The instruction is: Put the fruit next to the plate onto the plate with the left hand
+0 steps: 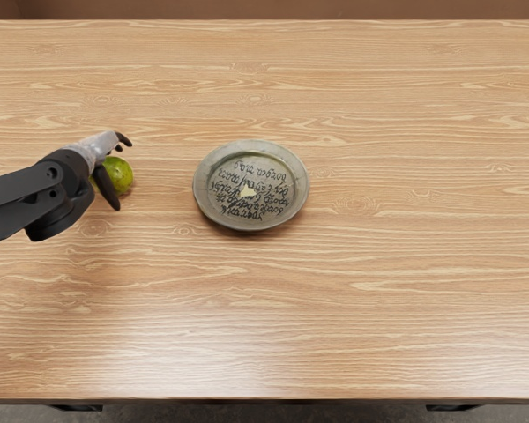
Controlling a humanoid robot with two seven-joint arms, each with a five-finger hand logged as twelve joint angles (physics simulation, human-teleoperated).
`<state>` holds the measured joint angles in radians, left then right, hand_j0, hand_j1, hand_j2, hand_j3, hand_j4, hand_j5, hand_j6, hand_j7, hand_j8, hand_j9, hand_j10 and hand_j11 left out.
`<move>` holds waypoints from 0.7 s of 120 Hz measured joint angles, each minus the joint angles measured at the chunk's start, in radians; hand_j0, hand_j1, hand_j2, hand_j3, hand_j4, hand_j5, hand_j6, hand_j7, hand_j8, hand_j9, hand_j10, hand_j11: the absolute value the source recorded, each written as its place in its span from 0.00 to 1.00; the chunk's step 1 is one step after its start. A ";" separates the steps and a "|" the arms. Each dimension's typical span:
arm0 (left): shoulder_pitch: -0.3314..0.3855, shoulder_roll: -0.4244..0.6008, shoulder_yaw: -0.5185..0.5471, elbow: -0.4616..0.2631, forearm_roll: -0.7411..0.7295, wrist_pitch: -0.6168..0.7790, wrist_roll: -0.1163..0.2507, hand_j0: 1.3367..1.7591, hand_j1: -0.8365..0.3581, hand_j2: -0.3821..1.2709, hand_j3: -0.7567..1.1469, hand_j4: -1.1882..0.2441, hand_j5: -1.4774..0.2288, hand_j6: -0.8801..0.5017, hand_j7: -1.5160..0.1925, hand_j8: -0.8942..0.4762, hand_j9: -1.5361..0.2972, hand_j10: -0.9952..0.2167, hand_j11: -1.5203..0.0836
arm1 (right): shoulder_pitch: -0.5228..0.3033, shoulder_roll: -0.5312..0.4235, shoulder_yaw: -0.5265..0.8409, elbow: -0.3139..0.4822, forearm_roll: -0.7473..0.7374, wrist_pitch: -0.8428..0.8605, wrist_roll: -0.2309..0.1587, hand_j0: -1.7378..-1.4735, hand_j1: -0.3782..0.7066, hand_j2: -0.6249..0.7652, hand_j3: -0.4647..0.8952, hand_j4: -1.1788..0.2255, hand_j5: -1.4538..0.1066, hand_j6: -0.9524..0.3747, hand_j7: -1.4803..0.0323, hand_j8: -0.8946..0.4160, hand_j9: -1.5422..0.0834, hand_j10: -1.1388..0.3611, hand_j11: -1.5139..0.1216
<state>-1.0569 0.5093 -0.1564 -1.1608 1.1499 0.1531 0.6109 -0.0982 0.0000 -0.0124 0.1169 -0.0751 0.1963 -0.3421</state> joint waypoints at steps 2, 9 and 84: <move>0.000 -0.001 0.000 0.002 0.000 0.000 0.000 0.76 0.76 0.26 0.40 0.66 0.69 0.46 0.71 0.48 0.67 0.62 0.76 | 0.000 0.000 0.000 0.000 0.000 0.000 0.000 0.30 0.03 0.45 0.34 0.84 0.93 0.72 0.98 0.68 0.95 0.76 0.93; 0.000 -0.012 0.000 0.010 0.000 -0.001 0.000 0.76 0.75 0.26 0.40 0.65 0.68 0.45 0.70 0.47 0.66 0.61 0.75 | 0.000 0.000 0.000 0.000 0.000 0.000 0.000 0.30 0.03 0.45 0.34 0.84 0.93 0.72 0.98 0.68 0.95 0.76 0.93; -0.009 -0.077 0.010 0.114 0.007 -0.002 0.000 0.76 0.68 0.27 0.40 0.60 0.62 0.40 0.64 0.41 0.61 0.55 0.69 | 0.000 0.000 0.000 0.000 0.000 0.000 0.000 0.30 0.03 0.45 0.34 0.84 0.93 0.72 0.98 0.68 0.95 0.76 0.93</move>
<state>-1.0664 0.4326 -0.1467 -1.0464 1.1572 0.1515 0.6109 -0.0981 0.0000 -0.0122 0.1166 -0.0751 0.1963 -0.3421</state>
